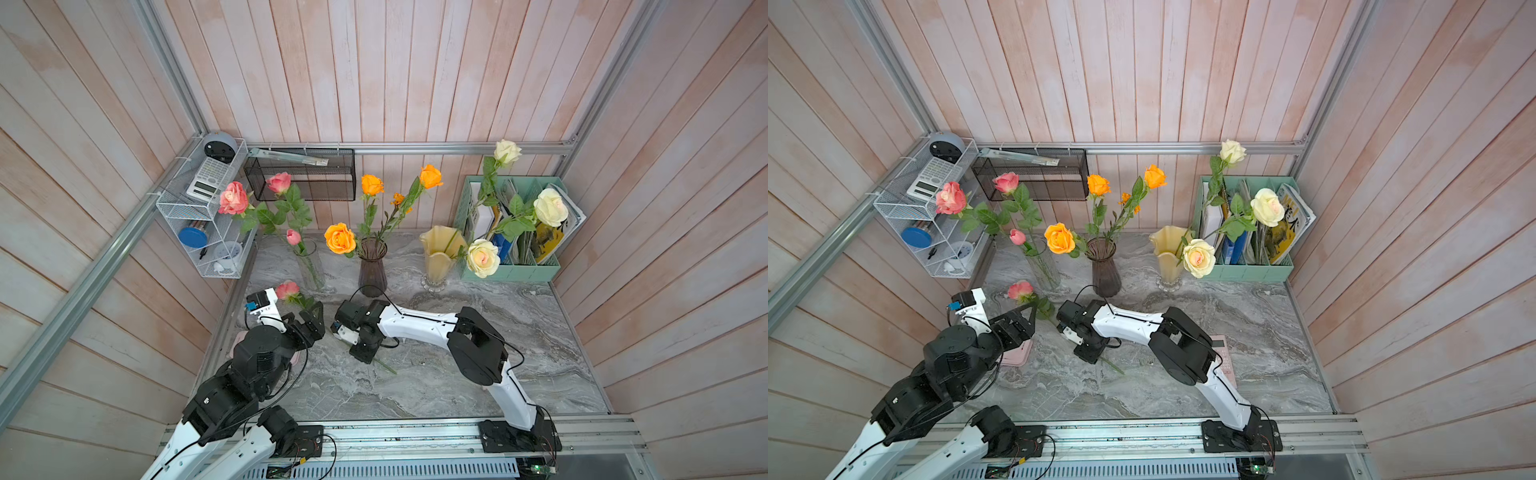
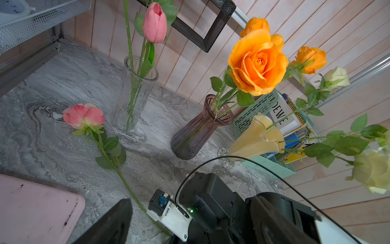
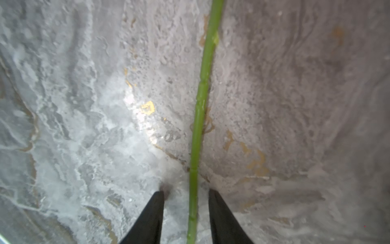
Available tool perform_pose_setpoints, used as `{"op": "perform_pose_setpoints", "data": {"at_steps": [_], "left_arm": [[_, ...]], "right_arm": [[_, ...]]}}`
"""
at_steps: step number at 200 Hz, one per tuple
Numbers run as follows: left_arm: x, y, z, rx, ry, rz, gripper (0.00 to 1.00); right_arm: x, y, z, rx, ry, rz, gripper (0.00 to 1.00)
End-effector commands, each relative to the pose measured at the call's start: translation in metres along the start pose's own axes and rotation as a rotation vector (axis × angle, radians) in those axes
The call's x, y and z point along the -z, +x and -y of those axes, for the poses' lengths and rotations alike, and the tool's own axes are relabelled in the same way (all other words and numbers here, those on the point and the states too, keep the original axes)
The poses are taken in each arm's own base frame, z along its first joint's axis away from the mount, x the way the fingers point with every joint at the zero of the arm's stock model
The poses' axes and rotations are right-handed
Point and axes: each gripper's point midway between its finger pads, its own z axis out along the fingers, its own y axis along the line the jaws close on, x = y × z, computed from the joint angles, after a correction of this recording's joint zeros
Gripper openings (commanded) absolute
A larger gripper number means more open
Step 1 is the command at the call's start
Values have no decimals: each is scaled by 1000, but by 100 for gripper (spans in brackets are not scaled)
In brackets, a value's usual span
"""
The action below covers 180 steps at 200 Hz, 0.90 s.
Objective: Arrange the flowers in different vases according to their colors
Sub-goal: Pick up the flower at the center of the board.
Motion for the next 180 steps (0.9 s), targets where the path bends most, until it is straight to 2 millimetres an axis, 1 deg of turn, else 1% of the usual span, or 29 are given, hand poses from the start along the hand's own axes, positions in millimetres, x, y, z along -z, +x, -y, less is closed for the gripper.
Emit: {"op": "perform_pose_setpoints", "data": {"at_steps": [1,11,17,25,31,32,33,38,44,66,89,102,120,138,150,166,180], "left_arm": [[0,2,-8,-7,-29,9,94],[0,3,-9,-7,-30,5,94],[-1,4,-9,-6,-29,1,94],[-2,6,-9,-6,-27,-4,94],[-2,6,-9,-7,-28,-5,94],[-2,6,-9,-8,-29,-6,94],[-2,7,-9,-8,-29,-6,94],[-2,7,-10,-10,-33,-7,93],[-1,7,-12,-10,-40,-6,94],[-1,11,-15,-6,-46,-11,94],[-1,15,-19,10,-50,-17,94],[1,17,-19,27,-36,-20,95],[4,23,-21,55,-25,-37,96],[6,37,-28,107,-17,-74,96],[5,52,-34,170,-11,-104,97],[2,71,-43,256,-6,-130,98],[2,81,-51,321,-4,-128,100]], "right_arm": [[-20,19,6,7,12,-98,41],[-24,23,6,0,4,-111,39],[-27,24,6,-3,-4,-119,35],[-30,28,5,-6,-17,-135,25],[-31,31,5,-7,-23,-146,15],[-32,31,5,-7,-24,-147,12],[-32,32,5,-8,-25,-149,12],[-33,34,4,-5,-30,-158,5],[-32,35,3,-2,-33,-162,0],[-26,36,3,4,-29,-137,0],[-9,29,6,10,-11,-94,0],[8,21,8,15,4,-43,0],[43,12,8,11,23,59,0],[77,8,5,11,19,136,0],[93,7,2,10,13,161,0],[105,7,1,12,12,177,0],[108,8,1,12,11,185,0]]}}
